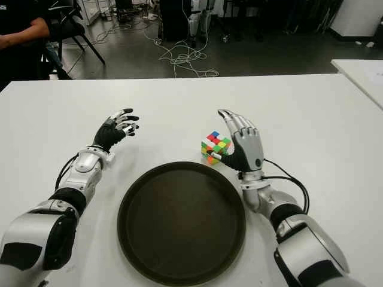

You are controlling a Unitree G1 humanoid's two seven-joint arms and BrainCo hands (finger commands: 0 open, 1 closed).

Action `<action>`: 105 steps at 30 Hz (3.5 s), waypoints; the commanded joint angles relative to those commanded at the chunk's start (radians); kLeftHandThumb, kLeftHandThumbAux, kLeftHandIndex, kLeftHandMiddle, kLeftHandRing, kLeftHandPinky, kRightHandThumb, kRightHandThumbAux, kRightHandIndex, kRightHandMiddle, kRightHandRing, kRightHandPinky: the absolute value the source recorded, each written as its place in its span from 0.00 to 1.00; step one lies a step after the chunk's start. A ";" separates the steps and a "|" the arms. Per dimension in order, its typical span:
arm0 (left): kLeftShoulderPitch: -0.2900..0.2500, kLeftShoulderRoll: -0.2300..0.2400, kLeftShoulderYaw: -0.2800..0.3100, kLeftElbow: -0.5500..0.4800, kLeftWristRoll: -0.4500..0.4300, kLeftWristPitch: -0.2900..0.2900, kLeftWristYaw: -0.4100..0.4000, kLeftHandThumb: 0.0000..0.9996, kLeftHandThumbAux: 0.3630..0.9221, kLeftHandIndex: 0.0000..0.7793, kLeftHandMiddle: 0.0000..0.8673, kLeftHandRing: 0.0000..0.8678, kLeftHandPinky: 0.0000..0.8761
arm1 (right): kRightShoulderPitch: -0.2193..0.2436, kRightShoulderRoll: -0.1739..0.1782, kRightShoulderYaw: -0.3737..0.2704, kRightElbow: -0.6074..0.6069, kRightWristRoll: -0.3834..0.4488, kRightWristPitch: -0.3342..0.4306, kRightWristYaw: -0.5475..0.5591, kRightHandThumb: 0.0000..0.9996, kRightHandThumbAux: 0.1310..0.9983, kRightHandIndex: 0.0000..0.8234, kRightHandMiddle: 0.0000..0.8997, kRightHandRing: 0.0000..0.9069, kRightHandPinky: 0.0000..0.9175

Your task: Pick up the Rubik's Cube and put it in the plate

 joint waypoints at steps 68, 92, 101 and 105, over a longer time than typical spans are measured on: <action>-0.002 -0.003 -0.002 0.002 0.005 -0.007 0.013 0.32 0.70 0.24 0.33 0.36 0.40 | -0.037 0.051 0.045 0.045 0.017 0.077 0.078 0.02 0.81 0.18 0.25 0.25 0.29; -0.005 -0.001 -0.002 0.004 0.006 0.008 0.022 0.32 0.68 0.24 0.33 0.37 0.40 | -0.067 0.063 0.074 0.050 0.014 0.098 0.061 0.02 0.80 0.20 0.25 0.26 0.28; -0.006 -0.003 0.002 0.005 0.001 0.010 0.015 0.32 0.68 0.24 0.32 0.35 0.40 | -0.080 0.064 0.078 0.054 0.021 0.096 0.085 0.03 0.80 0.18 0.25 0.25 0.28; -0.007 -0.004 0.004 0.005 -0.002 0.013 0.012 0.32 0.69 0.24 0.32 0.36 0.40 | -0.088 0.065 0.076 0.055 0.024 0.097 0.097 0.01 0.80 0.19 0.25 0.25 0.29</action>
